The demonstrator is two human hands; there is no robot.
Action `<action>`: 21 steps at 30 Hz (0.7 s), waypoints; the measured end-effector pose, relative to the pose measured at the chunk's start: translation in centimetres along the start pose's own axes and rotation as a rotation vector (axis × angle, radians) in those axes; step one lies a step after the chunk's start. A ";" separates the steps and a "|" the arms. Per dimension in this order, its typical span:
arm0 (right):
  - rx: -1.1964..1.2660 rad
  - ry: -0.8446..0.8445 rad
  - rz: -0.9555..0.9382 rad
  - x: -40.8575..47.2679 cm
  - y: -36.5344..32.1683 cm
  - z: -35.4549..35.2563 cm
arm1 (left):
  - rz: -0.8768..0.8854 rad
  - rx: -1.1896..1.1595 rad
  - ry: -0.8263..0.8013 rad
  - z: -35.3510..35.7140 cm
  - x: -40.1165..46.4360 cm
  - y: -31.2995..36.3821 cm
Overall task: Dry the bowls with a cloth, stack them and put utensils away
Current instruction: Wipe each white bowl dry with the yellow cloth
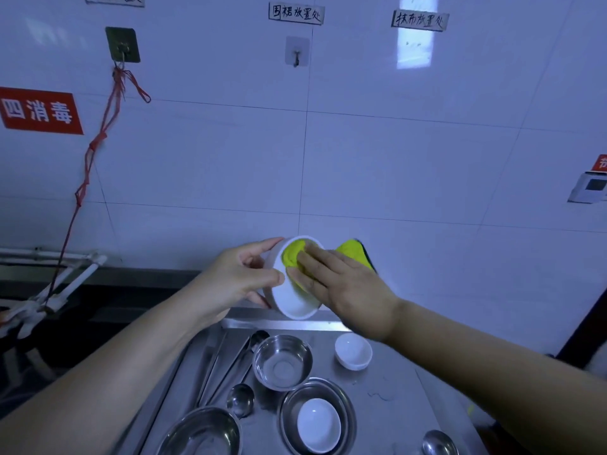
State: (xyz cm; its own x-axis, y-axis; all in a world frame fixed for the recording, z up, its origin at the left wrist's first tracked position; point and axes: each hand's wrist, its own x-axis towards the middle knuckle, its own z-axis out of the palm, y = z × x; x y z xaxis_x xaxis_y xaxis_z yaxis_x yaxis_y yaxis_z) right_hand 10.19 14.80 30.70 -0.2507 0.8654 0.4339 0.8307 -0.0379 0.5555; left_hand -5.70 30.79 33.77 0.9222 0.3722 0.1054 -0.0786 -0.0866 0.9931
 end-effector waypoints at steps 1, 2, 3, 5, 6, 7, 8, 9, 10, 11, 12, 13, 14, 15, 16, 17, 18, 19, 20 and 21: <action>0.084 -0.022 0.118 0.1 -1.0 0.3 | 0.014 -0.030 0.049 0.3 0.0 0.0; 0.176 -0.034 0.229 0.2 -2.2 0.5 | 0.023 -0.058 0.090 0.6 0.0 -0.1; 0.278 -0.021 0.328 0.3 -3.5 1.0 | 0.026 -0.079 0.127 1.0 0.0 -0.3; 0.592 0.048 0.476 0.8 -5.8 0.6 | 0.026 -0.083 0.179 1.6 0.0 -0.9; 0.802 0.105 0.562 1.2 -6.7 -0.1 | 0.024 -0.080 0.199 1.8 0.0 -1.2; 0.989 0.167 0.650 1.6 -7.4 -0.8 | 0.025 -0.086 0.213 2.0 -0.1 -1.6; 1.107 0.200 0.729 1.9 -7.9 -1.2 | 0.030 -0.103 0.219 2.1 -0.1 -1.8; 1.143 0.249 0.787 2.1 -8.3 -1.3 | 0.041 -0.129 0.217 2.1 -0.1 -2.0; 1.096 0.301 0.793 2.2 -8.5 -1.2 | 0.054 -0.149 0.205 2.2 -0.2 -2.1; 1.032 0.346 0.751 2.2 -8.6 -1.0 | 0.064 -0.159 0.185 2.2 -0.3 -2.0; 0.957 0.369 0.681 2.0 -8.5 -0.5 | 0.067 -0.159 0.161 2.2 -0.5 -1.8; 0.869 0.363 0.604 1.7 -8.1 0.2 | 0.058 -0.154 0.141 2.0 -0.6 -1.7; 0.769 0.338 0.515 1.3 -7.6 0.6 | 0.045 -0.142 0.118 1.8 -0.7 -1.5; 0.660 0.305 0.412 0.7 -6.8 1.2 | 0.029 -0.121 0.093 1.4 -0.8 -1.3; 0.540 0.277 0.307 0.2 -5.9 1.7 | 0.014 -0.099 0.062 1.0 -0.8 -1.3; 0.426 0.257 0.208 -0.1 -5.0 2.0 | -0.004 -0.077 0.033 0.5 -0.8 -1.3; 0.324 0.244 0.132 -0.4 -4.1 2.2 | -0.025 -0.059 0.007 0.1 -0.8 -1.3; 0.251 0.240 0.087 -0.6 -3.4 2.3 | -0.046 -0.051 -0.015 -0.2 -0.7 -1.3; 0.221 0.243 0.072 -0.6 -3.0 2.1 | -0.056 -0.052 -0.032 -0.4 -0.7 -1.3; 0.221 0.242 0.075 -0.6 -2.6 1.9 | -0.056 -0.045 -0.044 -0.4 -0.6 -1.2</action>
State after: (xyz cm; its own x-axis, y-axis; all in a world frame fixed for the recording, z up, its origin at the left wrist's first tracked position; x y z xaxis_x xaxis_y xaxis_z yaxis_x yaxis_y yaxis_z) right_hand 9.10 15.37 27.62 -0.2735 0.7195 0.6383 0.9324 0.0353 0.3596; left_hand -6.31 31.08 32.55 0.9412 0.3343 0.0485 -0.0426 -0.0248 0.9988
